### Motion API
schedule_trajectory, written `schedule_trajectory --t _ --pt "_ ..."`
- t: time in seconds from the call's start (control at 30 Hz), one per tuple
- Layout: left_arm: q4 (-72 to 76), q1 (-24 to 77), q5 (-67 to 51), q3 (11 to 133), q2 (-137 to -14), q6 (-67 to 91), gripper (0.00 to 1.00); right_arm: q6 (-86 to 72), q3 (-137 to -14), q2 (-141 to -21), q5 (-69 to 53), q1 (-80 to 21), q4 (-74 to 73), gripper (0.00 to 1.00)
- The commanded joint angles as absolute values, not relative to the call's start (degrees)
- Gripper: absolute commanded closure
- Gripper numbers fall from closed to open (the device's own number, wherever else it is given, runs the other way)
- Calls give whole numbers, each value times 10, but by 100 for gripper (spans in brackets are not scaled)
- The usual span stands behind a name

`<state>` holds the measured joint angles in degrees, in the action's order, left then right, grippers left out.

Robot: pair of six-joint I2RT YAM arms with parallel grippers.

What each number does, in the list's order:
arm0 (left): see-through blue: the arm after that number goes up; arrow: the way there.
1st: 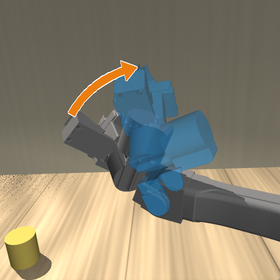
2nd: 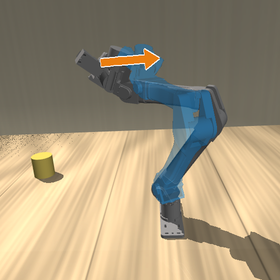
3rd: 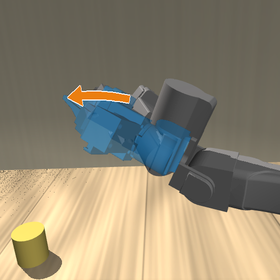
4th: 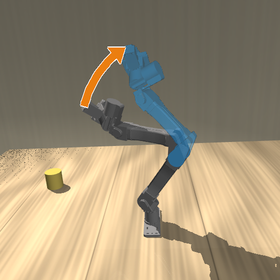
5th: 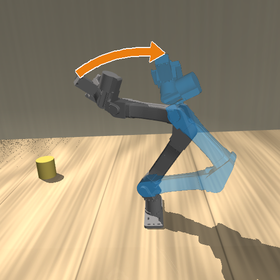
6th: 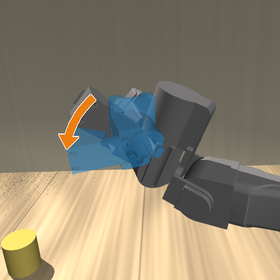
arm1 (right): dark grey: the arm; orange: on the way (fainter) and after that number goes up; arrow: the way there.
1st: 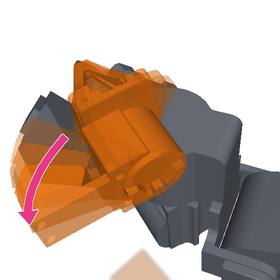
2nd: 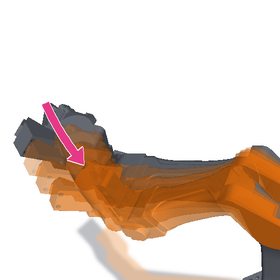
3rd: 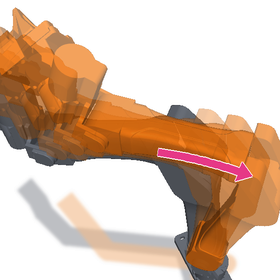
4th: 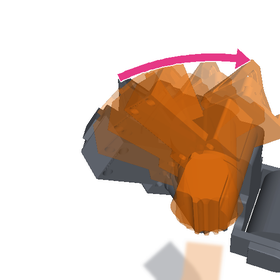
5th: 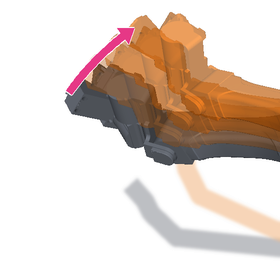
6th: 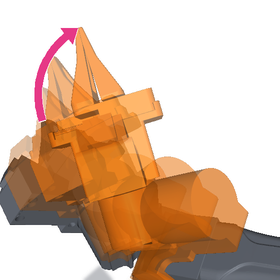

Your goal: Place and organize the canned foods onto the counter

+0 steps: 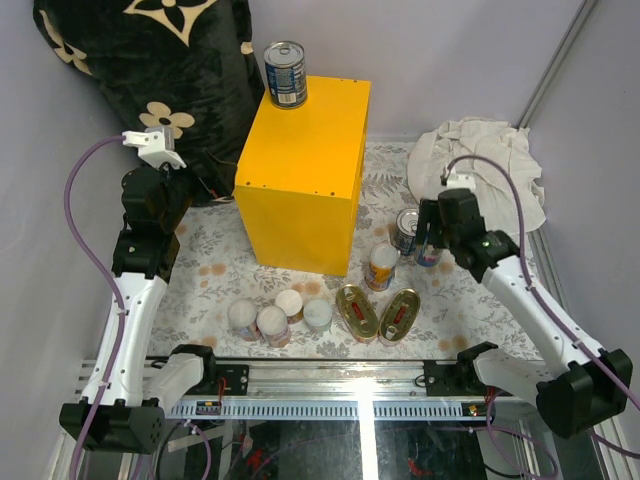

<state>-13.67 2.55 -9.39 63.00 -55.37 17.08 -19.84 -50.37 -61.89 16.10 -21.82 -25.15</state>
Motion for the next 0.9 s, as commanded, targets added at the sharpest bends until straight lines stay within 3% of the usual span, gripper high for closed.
schedule_trajectory --t 0.0,0.2,0.43,0.67,0.87 --pt "-106 20 -96 644 -548 148 0 -154 -714 -610 210 -221 -284 100" --pt "-104 1 -128 639 -546 143 0 -117 -1015 -720 123 -222 -372 100" --pt "-97 -21 -168 634 -545 146 0 -118 -1412 -947 -9 -223 -493 100" --pt "-104 -11 -149 636 -539 123 0 -131 -1468 -1015 -77 -261 -373 100" --pt "-98 -10 -163 629 -546 123 0 -78 -1501 -1063 -83 -350 -332 100"
